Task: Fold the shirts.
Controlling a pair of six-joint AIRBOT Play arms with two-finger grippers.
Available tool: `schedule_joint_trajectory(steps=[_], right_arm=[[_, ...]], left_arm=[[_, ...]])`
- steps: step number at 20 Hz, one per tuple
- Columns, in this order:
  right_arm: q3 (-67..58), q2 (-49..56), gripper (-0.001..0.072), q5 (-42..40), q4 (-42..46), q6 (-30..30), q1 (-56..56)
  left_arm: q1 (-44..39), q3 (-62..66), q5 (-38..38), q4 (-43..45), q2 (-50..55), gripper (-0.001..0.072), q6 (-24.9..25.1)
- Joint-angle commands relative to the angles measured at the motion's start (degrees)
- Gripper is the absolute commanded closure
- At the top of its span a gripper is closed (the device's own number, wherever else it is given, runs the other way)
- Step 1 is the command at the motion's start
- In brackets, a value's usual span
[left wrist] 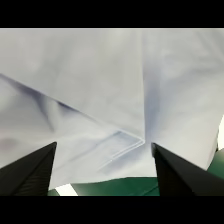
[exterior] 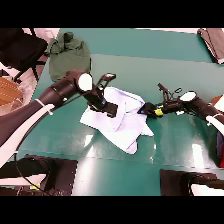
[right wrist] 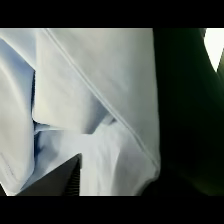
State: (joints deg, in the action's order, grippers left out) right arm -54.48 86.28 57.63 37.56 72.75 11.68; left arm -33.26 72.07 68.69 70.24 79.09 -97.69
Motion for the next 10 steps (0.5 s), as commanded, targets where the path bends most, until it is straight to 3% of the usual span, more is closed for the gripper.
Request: schedule_joint_trajectory(steps=[1,2,3,6,10], right_arm=[[-0.7,0.3,0.0483,-1.1,0.0,-1.2,0.3],[-0.7,-0.9,0.0629,-1.3,0.0,-2.5,0.2],[-0.7,-2.4,0.0688,-2.1,0.0,-2.8,0.2],[-0.7,-6.0,0.0690,-3.9,0.0,-2.7,0.2],[-0.7,-6.2,0.0689,-3.7,0.0,-2.5,0.9]], left_arm=[[-0.5,0.0,-4.5,4.1,2.8,-0.0001,-2.5],[1.1,0.2,-7.3,5.9,2.5,-0.0001,-4.0],[3.8,0.5,-10.4,7.7,2.2,-0.0002,-6.0],[13.0,1.1,-16.7,10.7,2.6,-0.0001,-8.9],[19.1,1.1,-22.6,4.1,6.3,-0.0001,-7.0]])
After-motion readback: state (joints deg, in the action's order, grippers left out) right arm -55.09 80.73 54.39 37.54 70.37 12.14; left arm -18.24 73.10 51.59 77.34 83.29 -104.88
